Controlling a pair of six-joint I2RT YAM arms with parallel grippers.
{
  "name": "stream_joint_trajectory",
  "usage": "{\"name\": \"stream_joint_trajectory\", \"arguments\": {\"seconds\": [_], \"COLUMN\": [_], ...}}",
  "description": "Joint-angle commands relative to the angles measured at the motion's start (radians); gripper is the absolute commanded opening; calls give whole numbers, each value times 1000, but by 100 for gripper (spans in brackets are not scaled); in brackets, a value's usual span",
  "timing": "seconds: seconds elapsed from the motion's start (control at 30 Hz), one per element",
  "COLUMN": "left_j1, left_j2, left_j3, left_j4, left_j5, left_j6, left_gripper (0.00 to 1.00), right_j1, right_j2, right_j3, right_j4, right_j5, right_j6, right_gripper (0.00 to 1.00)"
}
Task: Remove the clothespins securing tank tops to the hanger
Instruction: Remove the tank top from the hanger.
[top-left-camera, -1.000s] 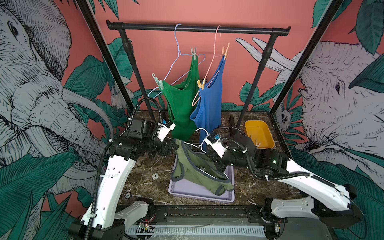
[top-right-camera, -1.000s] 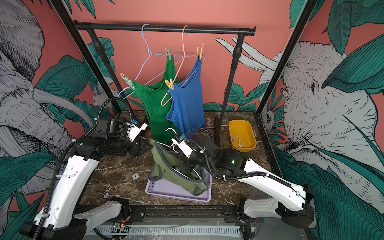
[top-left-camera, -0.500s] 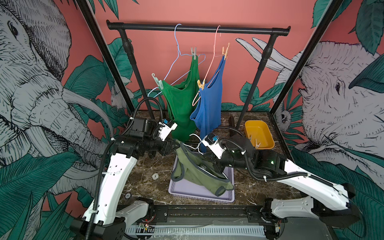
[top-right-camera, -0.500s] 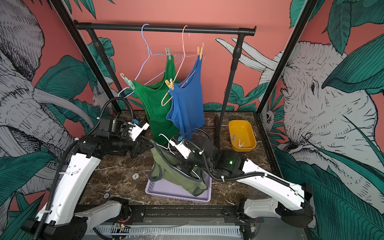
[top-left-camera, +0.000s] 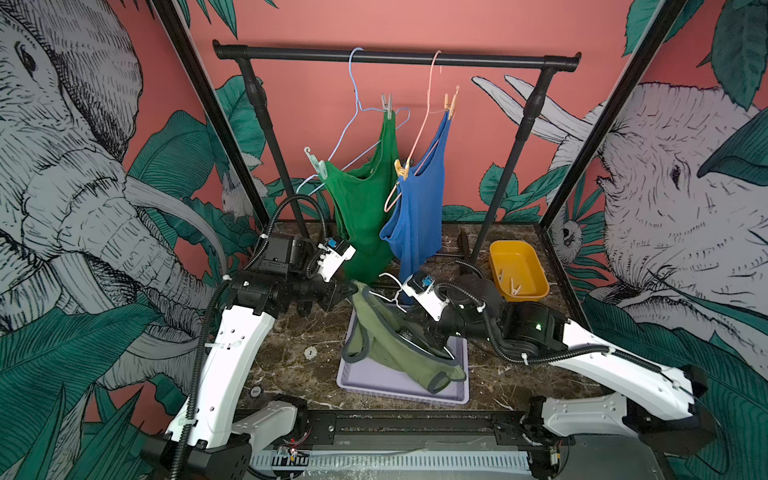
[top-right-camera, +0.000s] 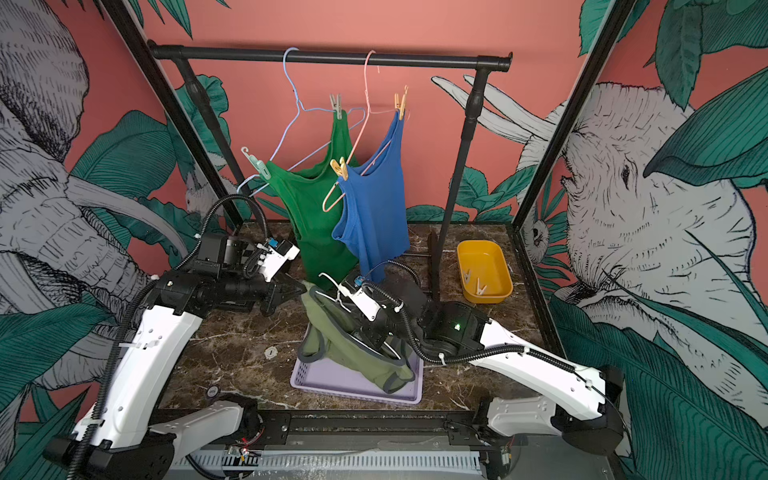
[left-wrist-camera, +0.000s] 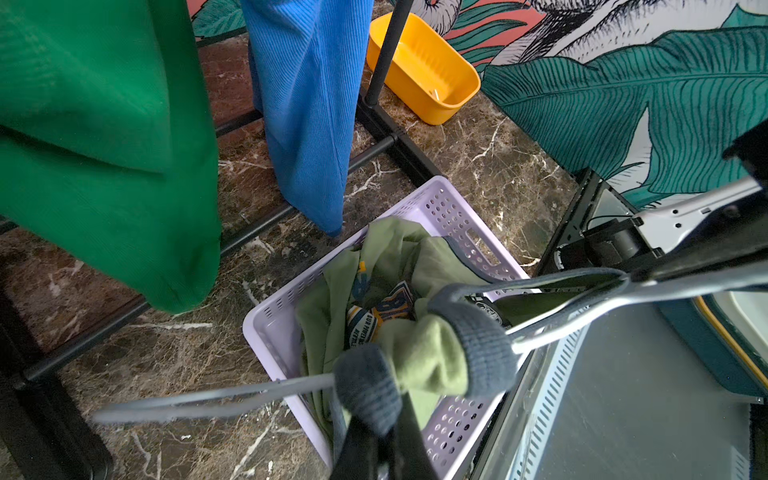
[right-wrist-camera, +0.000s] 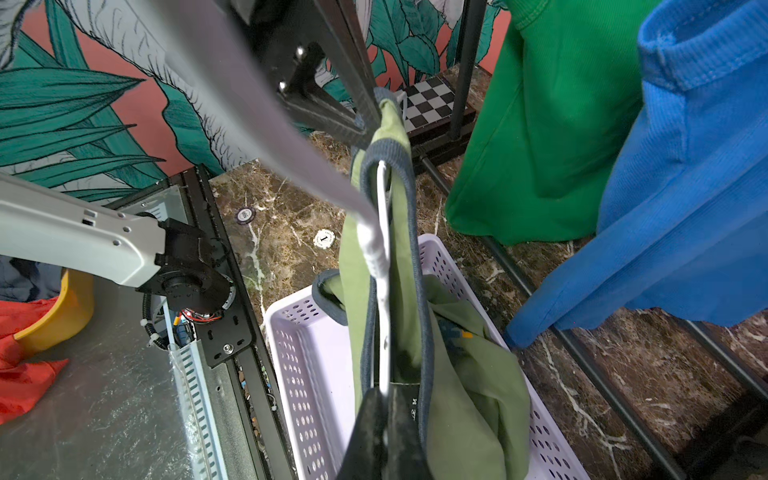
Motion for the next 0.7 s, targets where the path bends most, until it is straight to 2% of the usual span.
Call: {"name": "stream_joint_trajectory", "arguments": {"seconds": [0.0, 0.23, 0.47, 0.67], "left_j1": [-1, 9, 33, 55], "left_j2": [-28, -36, -38, -42], "left_j3": [12, 17, 20, 15], "left_j4": [-12, -14, -7, 2], "left_j5": [-5, -8, -95, -110], "left_j6": [18, 13, -5, -22], "left_gripper": [0, 0, 0, 0], "right_j1": [6, 5, 5, 5], "right_j2": [-32, -87, -145, -204], "right_j3": [-19, -85, -109, -131], "right_j4": [-4, -16, -52, -94], "right_j5": [41, 76, 92, 110], "right_j6": [-5, 8, 21, 26], "right_gripper": [0, 0, 0, 0]}}
